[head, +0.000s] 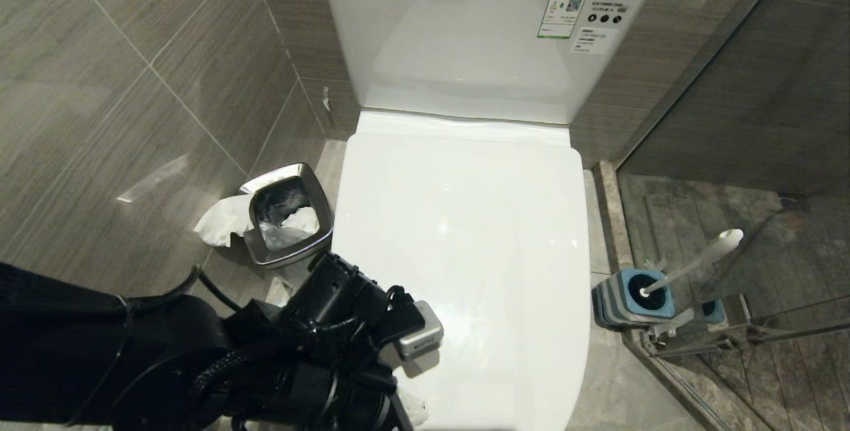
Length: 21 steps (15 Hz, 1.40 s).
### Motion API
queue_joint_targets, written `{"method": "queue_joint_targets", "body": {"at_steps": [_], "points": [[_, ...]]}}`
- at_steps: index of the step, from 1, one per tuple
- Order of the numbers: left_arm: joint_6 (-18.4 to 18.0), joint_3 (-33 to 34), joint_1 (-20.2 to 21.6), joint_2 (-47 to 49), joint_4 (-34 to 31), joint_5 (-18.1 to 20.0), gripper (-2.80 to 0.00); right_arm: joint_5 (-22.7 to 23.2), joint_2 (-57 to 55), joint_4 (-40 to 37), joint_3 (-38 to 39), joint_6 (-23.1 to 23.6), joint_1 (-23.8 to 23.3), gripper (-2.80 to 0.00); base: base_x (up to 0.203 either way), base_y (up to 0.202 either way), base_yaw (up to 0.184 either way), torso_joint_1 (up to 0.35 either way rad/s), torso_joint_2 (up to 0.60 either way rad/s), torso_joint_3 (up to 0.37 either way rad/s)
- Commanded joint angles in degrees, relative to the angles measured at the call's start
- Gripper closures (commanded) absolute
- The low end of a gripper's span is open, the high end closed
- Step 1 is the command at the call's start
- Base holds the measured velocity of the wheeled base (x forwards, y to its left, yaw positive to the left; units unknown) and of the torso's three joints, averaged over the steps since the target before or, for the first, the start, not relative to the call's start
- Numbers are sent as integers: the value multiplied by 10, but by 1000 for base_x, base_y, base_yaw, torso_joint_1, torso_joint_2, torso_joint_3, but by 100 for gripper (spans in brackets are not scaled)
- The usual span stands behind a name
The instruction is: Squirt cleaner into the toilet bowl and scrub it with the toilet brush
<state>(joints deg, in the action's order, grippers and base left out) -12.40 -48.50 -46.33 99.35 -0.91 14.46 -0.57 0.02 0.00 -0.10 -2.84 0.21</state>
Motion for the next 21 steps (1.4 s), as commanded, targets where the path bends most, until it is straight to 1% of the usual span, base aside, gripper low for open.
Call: {"method": "queue_joint_targets", "body": {"at_steps": [1, 2, 4, 6, 7, 9, 11, 12, 14, 18, 21], "points": [[1, -42, 6, -48, -34, 3, 0, 0, 0, 0, 0, 0, 1, 0, 0, 0, 0, 0, 0, 0], [1, -64, 14, -62, -57, 4, 0, 0, 0, 0, 0, 0, 0, 0, 0, 0, 0, 0, 0, 0], [5, -95, 51, -84, -75, 9, 0, 0, 0, 0, 0, 0, 1, 0, 0, 0, 0, 0, 0, 0], [25, -121, 76, -111, -94, 10, 0, 0, 0, 0, 0, -1, 1, 0, 0, 0, 0, 0, 0, 0], [35, -139, 85, -124, -116, 8, 0, 0, 0, 0, 0, 0, 1, 0, 0, 0, 0, 0, 0, 0], [44, -183, 112, -150, -180, 2, 0, 0, 0, 0, 0, 0, 1, 0, 0, 0, 0, 0, 0, 0], [49, -212, 139, -174, -224, -16, 0, 0, 0, 0, 0, 0, 1, 0, 0, 0, 0, 0, 0, 0], [49, -217, 152, -187, -229, -31, 0, 0, 0, 0, 0, 0, 0, 0, 0, 0, 0, 0, 0, 0], [50, -228, 161, -212, -229, -60, 0, 0, 0, 0, 0, 0, 1, 0, 0, 0, 0, 0, 0, 0], [50, -293, 162, -243, -222, -108, 0, 0, 0, 0, 0, 0, 1, 0, 0, 0, 0, 0, 0, 0], [49, -310, 161, -258, -164, -163, 0, 0, 0, 0, 0, 0, 0, 0, 0, 0, 0, 0, 0, 0]]}}
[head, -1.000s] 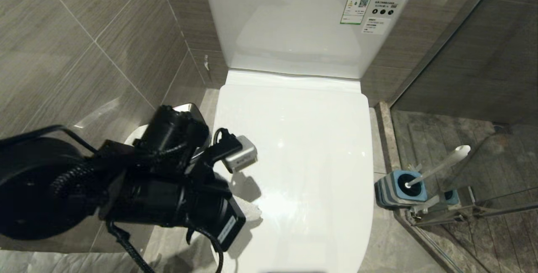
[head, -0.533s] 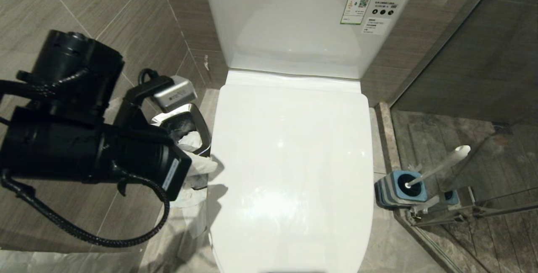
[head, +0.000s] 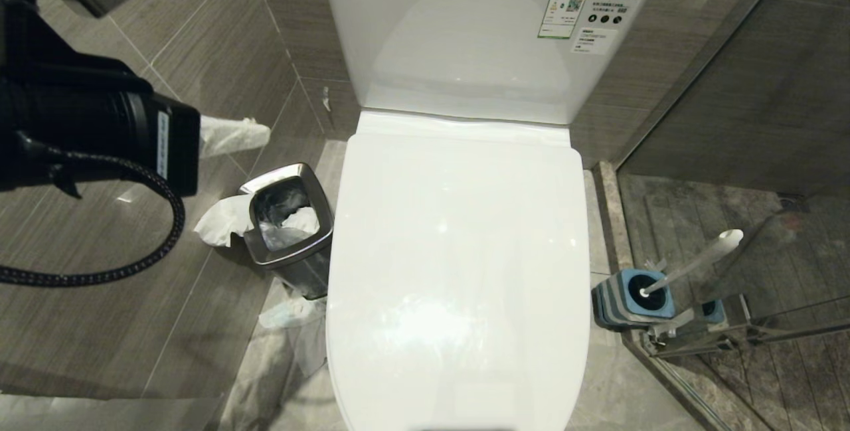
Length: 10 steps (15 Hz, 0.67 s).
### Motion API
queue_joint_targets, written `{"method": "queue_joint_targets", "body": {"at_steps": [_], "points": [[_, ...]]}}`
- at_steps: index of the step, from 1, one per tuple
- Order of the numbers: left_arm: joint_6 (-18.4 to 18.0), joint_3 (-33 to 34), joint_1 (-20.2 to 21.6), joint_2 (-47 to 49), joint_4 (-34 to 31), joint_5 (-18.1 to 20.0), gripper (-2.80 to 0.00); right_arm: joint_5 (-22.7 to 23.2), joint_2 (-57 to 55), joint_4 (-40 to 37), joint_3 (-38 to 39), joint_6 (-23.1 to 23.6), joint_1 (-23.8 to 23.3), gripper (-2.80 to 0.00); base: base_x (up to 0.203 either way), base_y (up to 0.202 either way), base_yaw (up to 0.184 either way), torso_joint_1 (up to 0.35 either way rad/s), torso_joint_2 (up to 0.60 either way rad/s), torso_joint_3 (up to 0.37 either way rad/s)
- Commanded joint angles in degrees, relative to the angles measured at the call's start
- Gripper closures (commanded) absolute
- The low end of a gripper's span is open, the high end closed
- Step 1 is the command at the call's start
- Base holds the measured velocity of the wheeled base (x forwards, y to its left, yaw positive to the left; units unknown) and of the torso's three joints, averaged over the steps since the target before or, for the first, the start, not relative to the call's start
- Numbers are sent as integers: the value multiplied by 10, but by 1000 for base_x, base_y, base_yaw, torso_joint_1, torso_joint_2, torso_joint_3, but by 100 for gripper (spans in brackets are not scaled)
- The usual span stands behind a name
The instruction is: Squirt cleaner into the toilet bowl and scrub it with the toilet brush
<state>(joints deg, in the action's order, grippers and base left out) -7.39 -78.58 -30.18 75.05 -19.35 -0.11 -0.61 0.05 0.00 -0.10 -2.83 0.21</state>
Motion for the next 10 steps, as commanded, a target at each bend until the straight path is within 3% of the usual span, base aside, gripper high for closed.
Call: {"method": "queue_joint_targets", "body": {"at_steps": [1, 5, 10], "points": [[-2, -16, -1, -19, 47, -37, 0, 0, 0, 0, 0, -1, 0, 0, 0, 0, 0, 0, 0, 0], [-6, -63, 8, -36, 88, -90, 0, 0, 0, 0, 0, 0, 0, 0, 0, 0, 0, 0, 0, 0], [-48, -68, 81, -116, 88, -97, 0, 0, 0, 0, 0, 0, 1, 0, 0, 0, 0, 0, 0, 0]]}}
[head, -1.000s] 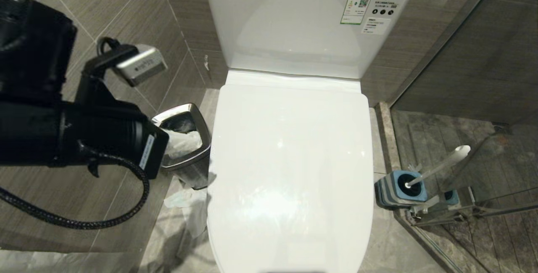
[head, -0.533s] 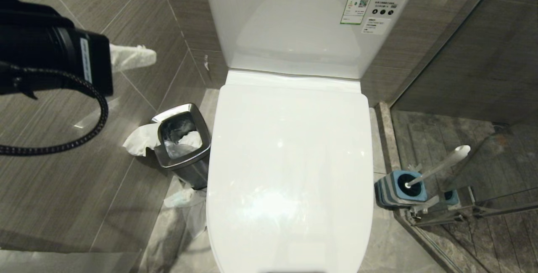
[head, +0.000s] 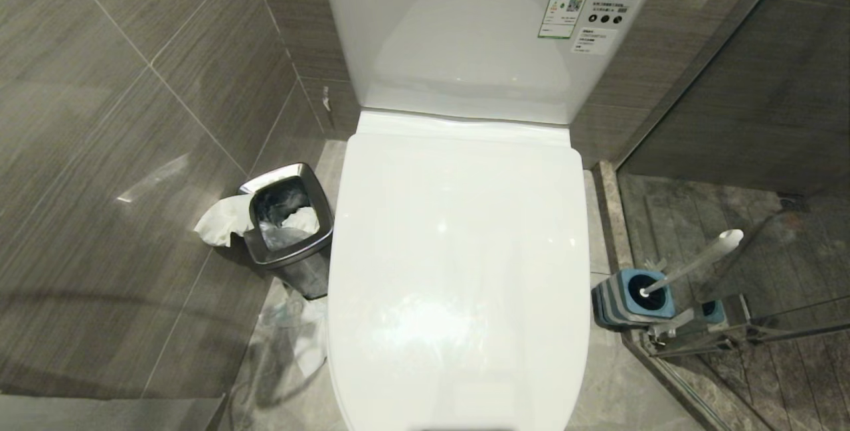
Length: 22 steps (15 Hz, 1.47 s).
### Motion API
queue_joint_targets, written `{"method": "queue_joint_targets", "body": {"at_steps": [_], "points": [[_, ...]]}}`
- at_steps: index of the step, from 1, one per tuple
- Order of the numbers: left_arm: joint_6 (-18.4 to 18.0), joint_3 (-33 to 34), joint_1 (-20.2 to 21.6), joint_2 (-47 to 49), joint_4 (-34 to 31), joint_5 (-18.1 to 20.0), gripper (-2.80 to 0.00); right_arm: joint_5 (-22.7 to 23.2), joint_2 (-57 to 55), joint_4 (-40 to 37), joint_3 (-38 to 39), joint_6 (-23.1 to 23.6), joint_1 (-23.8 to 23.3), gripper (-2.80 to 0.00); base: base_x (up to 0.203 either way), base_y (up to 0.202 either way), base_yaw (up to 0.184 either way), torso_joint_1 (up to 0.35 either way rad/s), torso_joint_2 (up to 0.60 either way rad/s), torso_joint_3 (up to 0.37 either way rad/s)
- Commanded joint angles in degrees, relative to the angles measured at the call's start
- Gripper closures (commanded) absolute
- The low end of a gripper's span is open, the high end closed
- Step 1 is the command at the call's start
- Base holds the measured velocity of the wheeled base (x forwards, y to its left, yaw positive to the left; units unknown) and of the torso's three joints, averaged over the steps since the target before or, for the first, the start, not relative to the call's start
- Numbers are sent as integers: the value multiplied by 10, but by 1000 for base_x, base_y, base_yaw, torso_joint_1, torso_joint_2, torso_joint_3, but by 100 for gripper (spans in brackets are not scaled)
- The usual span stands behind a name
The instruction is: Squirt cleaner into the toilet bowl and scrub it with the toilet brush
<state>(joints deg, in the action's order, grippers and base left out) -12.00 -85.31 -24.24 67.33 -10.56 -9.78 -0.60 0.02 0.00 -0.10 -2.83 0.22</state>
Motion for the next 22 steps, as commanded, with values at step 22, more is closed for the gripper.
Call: {"method": "queue_joint_targets", "body": {"at_steps": [22], "points": [[12, 191, 243, -445, -71, 37, 0, 0, 0, 0, 0, -1, 0, 0, 0, 0, 0, 0, 0, 0]]}}
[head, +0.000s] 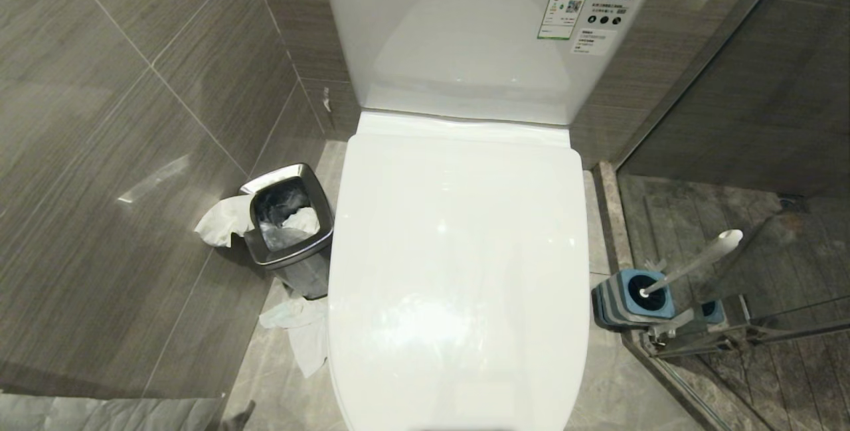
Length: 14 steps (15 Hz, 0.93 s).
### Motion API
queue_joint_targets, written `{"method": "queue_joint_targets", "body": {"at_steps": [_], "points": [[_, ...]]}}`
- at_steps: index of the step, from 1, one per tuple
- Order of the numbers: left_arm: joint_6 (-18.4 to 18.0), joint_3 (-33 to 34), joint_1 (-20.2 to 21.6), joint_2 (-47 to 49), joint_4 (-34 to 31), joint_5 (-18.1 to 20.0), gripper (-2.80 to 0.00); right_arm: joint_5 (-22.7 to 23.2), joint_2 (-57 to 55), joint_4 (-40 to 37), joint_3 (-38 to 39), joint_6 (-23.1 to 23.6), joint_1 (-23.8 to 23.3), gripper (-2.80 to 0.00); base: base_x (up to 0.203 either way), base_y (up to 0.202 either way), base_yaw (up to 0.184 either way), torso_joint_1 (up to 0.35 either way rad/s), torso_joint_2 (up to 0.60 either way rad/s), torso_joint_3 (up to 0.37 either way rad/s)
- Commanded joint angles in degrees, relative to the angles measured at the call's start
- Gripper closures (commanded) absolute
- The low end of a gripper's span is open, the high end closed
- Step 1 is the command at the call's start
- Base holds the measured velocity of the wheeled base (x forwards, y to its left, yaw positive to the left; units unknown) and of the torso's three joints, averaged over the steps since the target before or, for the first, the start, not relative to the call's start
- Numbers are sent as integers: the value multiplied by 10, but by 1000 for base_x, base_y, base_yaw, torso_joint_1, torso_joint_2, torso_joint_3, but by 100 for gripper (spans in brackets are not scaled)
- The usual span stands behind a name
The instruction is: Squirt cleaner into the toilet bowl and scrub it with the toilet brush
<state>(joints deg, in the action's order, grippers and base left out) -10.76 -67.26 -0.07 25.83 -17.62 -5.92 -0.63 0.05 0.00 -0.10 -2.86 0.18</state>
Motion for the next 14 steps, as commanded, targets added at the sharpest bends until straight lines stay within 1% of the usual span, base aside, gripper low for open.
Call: {"method": "queue_joint_targets", "body": {"at_steps": [1, 4, 5, 7, 9, 14], "points": [[0, 16, 2, -43, -4, -1, 0, 0, 0, 0, 0, 0, 0, 0, 0, 0, 0, 0, 0, 0], [7, 21, 6, -87, -55, 0, 0, 0, 0, 0, 0, 0, 1, 0, 0, 0, 0, 0, 0, 0], [11, 25, 6, -100, -63, 1, 0, 0, 0, 0, 0, 0, 0, 0, 0, 0, 0, 0, 0, 0], [12, 44, 4, -129, -67, 0, 0, 0, 0, 0, 0, 0, 0, 0, 0, 0, 0, 0, 0, 0], [11, 76, -3, -161, -67, -1, 0, 0, 0, 0, 0, 0, 1, 0, 0, 0, 0, 0, 0, 0], [8, 139, -4, -205, -67, -1, 0, 0, 0, 0, 0, 0, 0, 0, 0, 0, 0, 0, 0, 0]]}}
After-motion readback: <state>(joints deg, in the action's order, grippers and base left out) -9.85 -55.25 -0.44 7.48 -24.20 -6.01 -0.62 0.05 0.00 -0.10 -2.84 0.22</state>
